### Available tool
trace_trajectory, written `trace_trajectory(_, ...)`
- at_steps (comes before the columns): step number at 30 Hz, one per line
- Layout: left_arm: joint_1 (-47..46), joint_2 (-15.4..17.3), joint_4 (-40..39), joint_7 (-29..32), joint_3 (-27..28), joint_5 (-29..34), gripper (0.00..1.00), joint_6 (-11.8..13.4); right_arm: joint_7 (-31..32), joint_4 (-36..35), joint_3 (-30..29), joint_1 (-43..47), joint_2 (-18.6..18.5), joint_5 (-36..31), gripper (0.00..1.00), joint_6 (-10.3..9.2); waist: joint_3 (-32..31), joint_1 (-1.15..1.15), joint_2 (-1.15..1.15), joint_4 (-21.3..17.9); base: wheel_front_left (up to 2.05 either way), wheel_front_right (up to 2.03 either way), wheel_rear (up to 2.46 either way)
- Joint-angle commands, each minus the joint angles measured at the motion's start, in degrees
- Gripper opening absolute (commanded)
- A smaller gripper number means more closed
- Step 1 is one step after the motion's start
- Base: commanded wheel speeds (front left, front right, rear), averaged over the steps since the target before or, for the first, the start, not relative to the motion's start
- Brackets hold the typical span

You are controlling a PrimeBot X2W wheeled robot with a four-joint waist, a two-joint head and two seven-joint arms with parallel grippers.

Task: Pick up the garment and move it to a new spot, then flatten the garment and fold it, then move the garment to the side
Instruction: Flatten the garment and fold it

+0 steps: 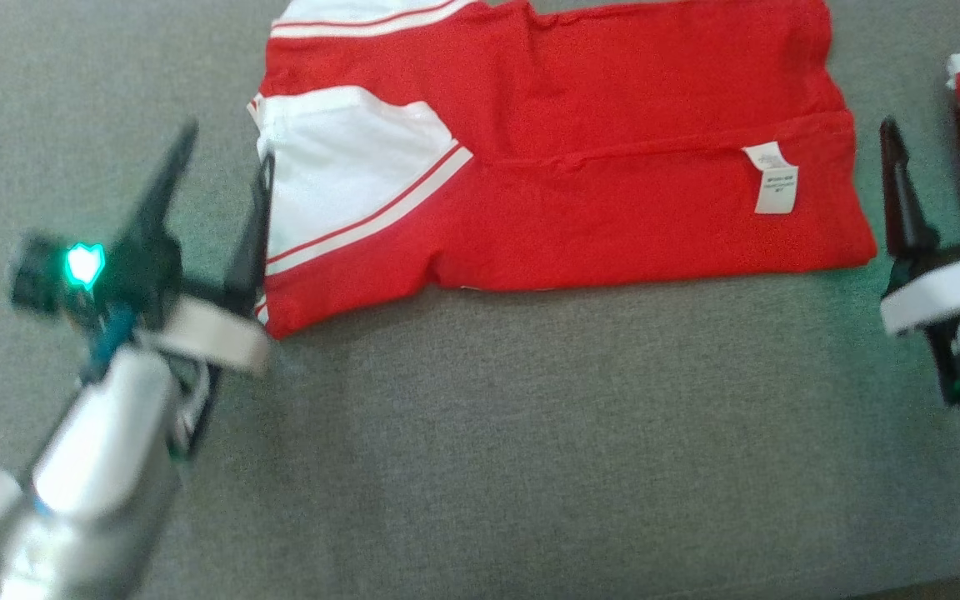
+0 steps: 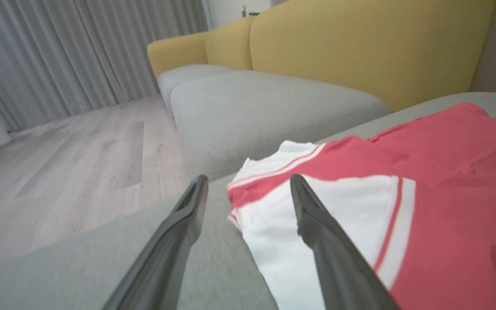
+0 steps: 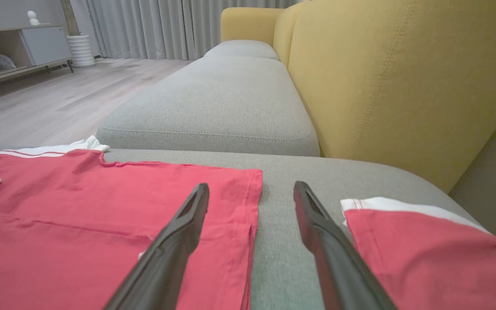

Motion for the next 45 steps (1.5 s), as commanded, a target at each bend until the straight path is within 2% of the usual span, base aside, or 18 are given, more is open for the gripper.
trace_trajectory(1,1.7,0.9,-1.7,0.0,2.8,-1.0,1.0,1.6,-0.6,-1.8,0.0,2.5,-0.2,-0.2,1.0,0.43,-1.3,0.01,0.0,-0.2,0.0,0.0,0.0)
trace_trajectory(5,9.3,-1.7,-4.0,3.9,2.9,-3.7,1.0,5.5,-0.6,-3.0,-0.7,5.1,0.9,-0.9,1.0,0.43,-2.4,0.01,0.0,-0.2,0.0,0.0,0.0)
trace_trajectory(9,13.9,-2.3,-5.6,10.6,2.1,-4.9,1.0,8.4,-0.6,-3.1,-0.9,6.3,1.4,-1.4,1.0,0.43,-3.0,0.01,0.0,-0.2,0.0,0.0,0.0)
trace_trajectory(13,15.6,-1.1,-5.9,17.2,1.0,-4.9,1.0,9.9,-0.6,-2.9,-0.7,6.5,1.6,-1.4,1.0,0.43,-3.4,0.01,0.0,-0.6,0.0,0.0,0.0)
trace_trajectory(15,16.1,-0.8,-6.8,19.6,0.3,-5.3,1.0,9.5,-0.6,-2.7,-0.5,6.4,1.6,-1.3,1.0,0.43,-3.5,0.01,0.0,-0.8,0.0,0.0,0.0)
trace_trajectory(16,16.3,-0.6,-7.4,20.6,-0.1,-5.5,0.65,9.1,-0.6,-2.6,-0.5,6.4,1.5,-1.3,1.0,0.43,-3.6,0.01,0.0,-0.9,0.0,0.0,0.0)
trace_trajectory(17,16.6,-0.3,-8.2,21.5,-0.5,-5.6,0.11,8.7,-0.6,-2.4,-0.5,6.4,1.5,-1.3,1.0,0.43,-3.6,0.01,0.0,-0.9,0.0,0.0,0.0)
trace_trajectory(18,16.9,-0.1,-9.0,22.3,-1.0,-5.8,0.0,8.1,-0.6,-2.0,-0.6,6.4,1.6,-1.2,1.0,0.43,-3.8,0.01,0.0,-0.8,0.0,0.0,0.0)
trace_trajectory(22,17.6,0.7,-12.1,23.4,-1.6,-6.1,0.0,7.4,-0.6,0.4,-0.4,6.9,2.0,-0.4,1.0,0.43,-4.3,0.01,0.0,-0.4,0.0,0.0,0.0)
trace_trajectory(29,17.6,3.5,-18.4,22.4,-0.7,-5.0,0.0,8.1,0.0,10.9,1.9,5.7,3.1,4.5,1.0,0.43,-5.1,0.01,0.0,1.6,0.0,0.0,0.0)
trace_trajectory(33,17.1,4.4,-19.9,22.5,-0.2,-5.2,0.0,8.0,2.7,16.0,3.7,3.5,3.6,7.6,1.0,0.43,-4.9,0.01,0.0,2.3,0.0,0.0,0.0)
trace_trajectory(34,17.0,4.5,-20.2,22.5,-0.1,-5.1,0.0,8.0,3.6,16.8,4.6,3.0,3.7,8.3,0.86,0.43,-4.8,0.01,0.0,2.5,0.0,0.0,0.0)
trace_trajectory(35,16.8,4.6,-20.4,22.5,-0.2,-5.1,0.0,7.9,4.4,17.3,5.5,2.6,3.6,9.2,0.39,0.43,-4.7,0.01,0.0,2.7,0.0,0.0,0.0)
trace_trajectory(36,16.7,4.6,-20.5,22.6,-0.2,-5.1,0.0,7.9,4.8,17.5,6.4,2.3,3.4,10.1,0.05,0.43,-4.6,0.01,0.0,2.8,0.0,0.0,0.0)
trace_trajectory(37,16.6,4.6,-20.6,22.5,-0.2,-5.1,0.0,7.9,4.9,17.5,7.3,2.0,3.0,11.0,0.0,0.43,-4.6,0.01,0.0,2.9,0.0,0.0,0.0)
trace_trajectory(45,18.9,4.3,-20.9,20.9,-0.9,-5.6,0.0,8.1,3.0,17.1,12.6,3.4,-2.3,16.0,0.0,0.43,-7.4,0.01,0.0,4.5,0.0,0.0,0.0)
